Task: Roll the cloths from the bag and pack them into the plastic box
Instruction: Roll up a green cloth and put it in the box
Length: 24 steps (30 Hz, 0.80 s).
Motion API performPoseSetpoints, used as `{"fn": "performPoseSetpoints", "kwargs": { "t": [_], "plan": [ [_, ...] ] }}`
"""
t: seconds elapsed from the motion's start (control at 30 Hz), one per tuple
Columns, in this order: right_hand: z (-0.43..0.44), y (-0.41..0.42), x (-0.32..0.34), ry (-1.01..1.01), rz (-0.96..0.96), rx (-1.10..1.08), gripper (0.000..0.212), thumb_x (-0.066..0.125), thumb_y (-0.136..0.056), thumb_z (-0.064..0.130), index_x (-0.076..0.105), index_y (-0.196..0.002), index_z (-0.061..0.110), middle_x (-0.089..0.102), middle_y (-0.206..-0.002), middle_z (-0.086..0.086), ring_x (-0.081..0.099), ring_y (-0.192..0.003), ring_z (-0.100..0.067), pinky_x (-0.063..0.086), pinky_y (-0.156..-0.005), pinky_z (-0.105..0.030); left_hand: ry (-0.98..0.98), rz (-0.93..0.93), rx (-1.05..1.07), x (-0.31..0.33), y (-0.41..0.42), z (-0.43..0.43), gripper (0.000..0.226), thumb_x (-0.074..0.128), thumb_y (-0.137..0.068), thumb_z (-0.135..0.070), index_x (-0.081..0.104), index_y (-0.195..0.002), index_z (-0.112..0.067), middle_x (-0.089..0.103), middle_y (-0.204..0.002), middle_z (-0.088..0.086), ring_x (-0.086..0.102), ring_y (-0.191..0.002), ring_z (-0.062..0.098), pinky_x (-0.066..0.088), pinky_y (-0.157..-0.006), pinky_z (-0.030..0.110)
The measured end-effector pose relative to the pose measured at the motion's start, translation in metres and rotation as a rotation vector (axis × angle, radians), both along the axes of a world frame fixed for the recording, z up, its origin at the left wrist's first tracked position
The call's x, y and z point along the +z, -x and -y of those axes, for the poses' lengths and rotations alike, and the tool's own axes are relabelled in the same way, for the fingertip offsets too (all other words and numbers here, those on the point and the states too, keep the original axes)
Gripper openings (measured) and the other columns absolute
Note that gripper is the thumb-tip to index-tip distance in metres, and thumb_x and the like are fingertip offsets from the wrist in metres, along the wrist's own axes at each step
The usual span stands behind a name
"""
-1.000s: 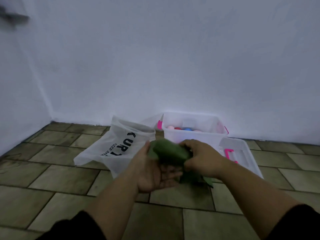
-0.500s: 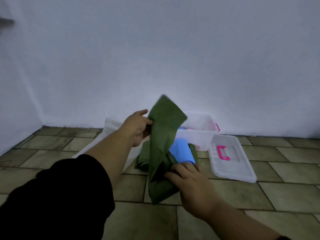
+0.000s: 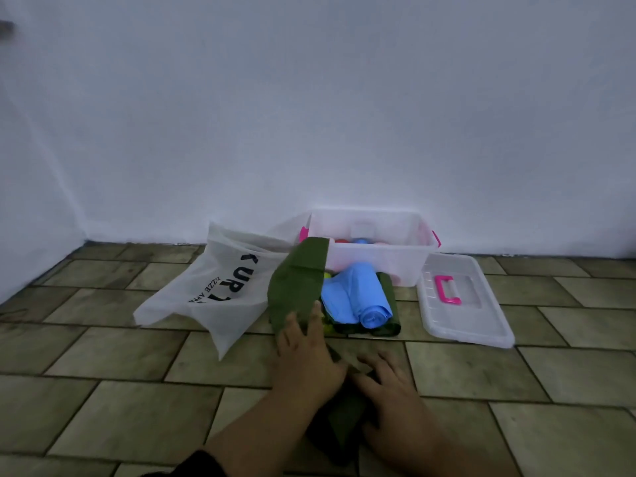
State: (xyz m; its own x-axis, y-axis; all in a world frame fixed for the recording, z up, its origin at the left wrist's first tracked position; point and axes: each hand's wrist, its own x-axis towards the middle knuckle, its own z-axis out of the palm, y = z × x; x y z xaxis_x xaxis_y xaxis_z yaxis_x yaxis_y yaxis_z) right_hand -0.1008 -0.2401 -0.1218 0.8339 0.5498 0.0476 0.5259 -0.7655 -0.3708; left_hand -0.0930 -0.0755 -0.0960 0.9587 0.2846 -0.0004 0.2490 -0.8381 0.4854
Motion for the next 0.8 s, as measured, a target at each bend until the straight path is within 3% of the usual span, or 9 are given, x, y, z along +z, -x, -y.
{"fn": "performPoseSetpoints", "kwargs": {
  "t": [0.1,0.17,0.23,0.33,0.47,0.53,0.6,0.67,0.8],
  "plan": [
    [0.001,0.010,-0.007,0.030,0.009,-0.005,0.064,0.047,-0.071,0.042,0.036,-0.134,0.047,0.016,-0.154,0.016,-0.007,-0.146,-0.017,0.017,-0.117,-0.037,-0.067,-0.042,0.120,-0.009,-0.008,-0.013,0.109,0.062,-0.077,-0.039,-0.025,-0.143,-0.038,-0.015,-0.154,0.010,0.009,-0.142,0.035,0.028,-0.107,0.048],
    [0.003,0.014,-0.009,-0.002,0.001,-0.020,0.068,0.049,-0.065,0.054,0.040,-0.132,0.047,0.017,-0.153,0.016,-0.010,-0.145,-0.016,0.016,-0.117,-0.035,-0.077,0.022,0.164,-0.011,-0.012,-0.025,0.106,0.060,-0.080,-0.025,-0.025,-0.143,-0.036,-0.007,-0.153,0.015,0.023,-0.138,0.037,0.036,-0.103,0.044],
    [0.005,0.018,-0.009,-0.025,-0.014,-0.045,0.072,0.051,-0.060,0.072,0.043,-0.128,0.050,0.016,-0.154,0.016,-0.013,-0.145,-0.014,0.014,-0.116,-0.036,0.012,0.114,0.186,-0.007,-0.017,-0.038,0.103,0.058,-0.079,-0.011,-0.016,-0.147,-0.035,0.013,-0.145,0.014,0.050,-0.111,0.030,0.050,-0.084,0.039],
    [0.000,0.022,-0.007,0.015,-0.016,-0.092,0.090,0.044,-0.047,0.093,0.041,-0.125,0.048,0.012,-0.153,0.018,-0.013,-0.144,-0.014,0.009,-0.117,-0.041,0.257,0.207,0.223,0.010,-0.031,-0.054,0.103,0.055,-0.078,0.000,-0.010,-0.149,-0.036,0.038,-0.127,0.010,0.050,-0.080,0.014,0.043,-0.066,0.030],
    [-0.018,0.024,-0.006,-0.010,0.089,-0.106,0.068,0.052,-0.052,0.078,0.048,-0.107,0.039,0.035,-0.139,0.011,0.021,-0.138,-0.020,0.027,-0.108,-0.046,0.414,0.316,0.253,0.039,-0.052,-0.061,0.090,0.053,-0.081,-0.001,0.007,-0.152,-0.030,0.057,-0.093,-0.002,0.054,-0.085,0.018,0.041,-0.074,0.030],
    [-0.022,0.020,-0.009,-0.096,0.181,-0.089,0.060,0.058,-0.054,0.073,0.053,-0.103,0.038,0.047,-0.130,0.009,0.037,-0.128,-0.022,0.037,-0.099,-0.046,0.474,0.437,0.244,0.057,-0.065,-0.064,0.078,0.058,-0.083,-0.006,0.021,-0.149,-0.030,0.058,-0.092,-0.007,0.057,-0.089,0.015,0.044,-0.079,0.026],
    [-0.024,0.014,-0.010,-0.112,0.210,-0.083,0.060,0.058,-0.058,0.073,0.055,-0.109,0.041,0.049,-0.129,0.010,0.039,-0.127,-0.022,0.041,-0.097,-0.044,0.536,0.540,0.221,0.075,-0.078,-0.068,0.071,0.063,-0.083,-0.012,0.032,-0.143,-0.032,0.058,-0.091,-0.014,0.056,-0.081,0.004,0.041,-0.070,0.015],
    [-0.025,0.008,-0.010,-0.077,0.208,-0.084,0.061,0.053,-0.063,0.074,0.052,-0.115,0.042,0.048,-0.131,0.011,0.038,-0.128,-0.022,0.040,-0.097,-0.042,0.536,0.554,0.213,0.085,-0.086,-0.076,0.067,0.061,-0.081,-0.010,0.039,-0.140,-0.032,0.056,-0.087,-0.017,0.056,-0.078,0.003,0.040,-0.066,0.017],
    [-0.029,0.003,-0.010,0.026,0.212,-0.092,0.063,0.045,-0.065,0.079,0.044,-0.118,0.044,0.045,-0.132,0.011,0.036,-0.128,-0.024,0.032,-0.100,-0.050,0.570,0.503,0.472,0.090,-0.081,-0.105,0.070,0.055,-0.084,0.000,0.030,-0.145,-0.025,0.053,-0.122,0.001,0.057,-0.109,0.026,0.050,-0.086,0.034]
  ]
}}
